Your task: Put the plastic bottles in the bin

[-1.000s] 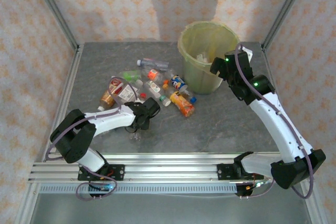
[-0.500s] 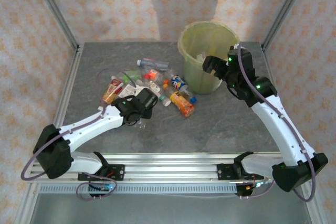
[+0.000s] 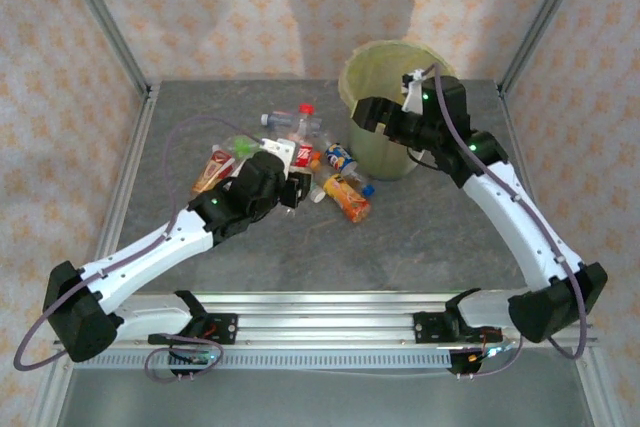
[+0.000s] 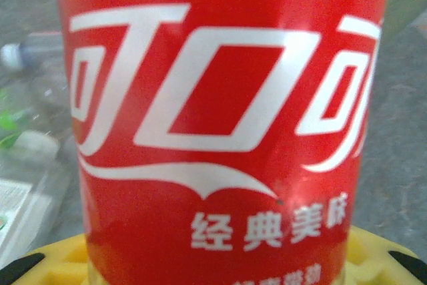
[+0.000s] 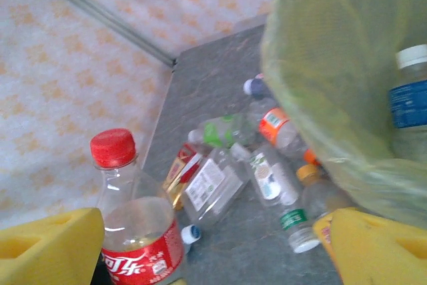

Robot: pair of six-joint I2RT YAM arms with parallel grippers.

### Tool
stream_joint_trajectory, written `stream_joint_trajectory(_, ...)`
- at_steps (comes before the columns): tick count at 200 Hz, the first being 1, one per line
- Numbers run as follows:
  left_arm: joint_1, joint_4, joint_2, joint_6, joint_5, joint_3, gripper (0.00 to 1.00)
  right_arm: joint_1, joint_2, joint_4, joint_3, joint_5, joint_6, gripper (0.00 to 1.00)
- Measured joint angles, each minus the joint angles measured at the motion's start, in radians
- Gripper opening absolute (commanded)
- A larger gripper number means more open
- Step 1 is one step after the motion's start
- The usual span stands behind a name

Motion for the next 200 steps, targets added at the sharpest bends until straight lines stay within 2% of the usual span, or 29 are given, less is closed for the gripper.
stream_joint_trajectory(28, 0.0, 0.077, 0.033, 0.042, 0.089, 0.026, 0.46, 0.043, 0.039, 0.016, 0.057, -0.056, -0.005, 0.84)
stream_joint_trajectory(56, 0.0, 0.129, 0.067, 0.062, 0.185, 0.04, 0.47, 0.081, 0.07, 0.026, 0.115, -0.086, -0.021, 0.73)
stream_joint_trajectory(105, 0.0, 0.159, 0.072, 0.084, 0.289, 0.042, 0.47, 0.085, 0.13, 0.028, 0.146, -0.092, -0.038, 0.66)
stream_joint_trajectory(130, -0.006, 0.162, 0.072, 0.095, 0.315, 0.042, 0.47, 0.085, 0.153, 0.024, 0.146, -0.092, -0.041, 0.56)
stream_joint_trajectory(151, -0.006, 0.162, 0.072, 0.102, 0.325, 0.042, 0.48, 0.085, 0.155, 0.024, 0.146, -0.091, -0.043, 0.38)
stream_joint_trajectory(163, -0.006, 0.163, 0.072, 0.102, 0.324, 0.042, 0.54, 0.085, 0.155, 0.023, 0.15, -0.085, -0.047, 0.25)
stream_joint_trajectory(178, -0.006, 0.163, 0.071, 0.099, 0.321, 0.048, 0.73, 0.084, 0.155, 0.016, 0.156, -0.071, -0.063, 0.09)
stream_joint_trajectory(184, -0.006, 0.163, 0.071, 0.101, 0.316, 0.05, 0.83, 0.085, 0.155, 0.012, 0.162, -0.065, -0.072, 0.04)
stream_joint_trajectory(190, -0.006, 0.162, 0.071, 0.103, 0.314, 0.053, 0.97, 0.085, 0.155, 0.007, 0.167, -0.065, -0.072, 0.0)
stream_joint_trajectory(200, -0.006, 0.161, 0.071, 0.101, 0.307, 0.059, 1.0, 0.086, 0.155, -0.003, 0.183, -0.061, -0.076, 0.0)
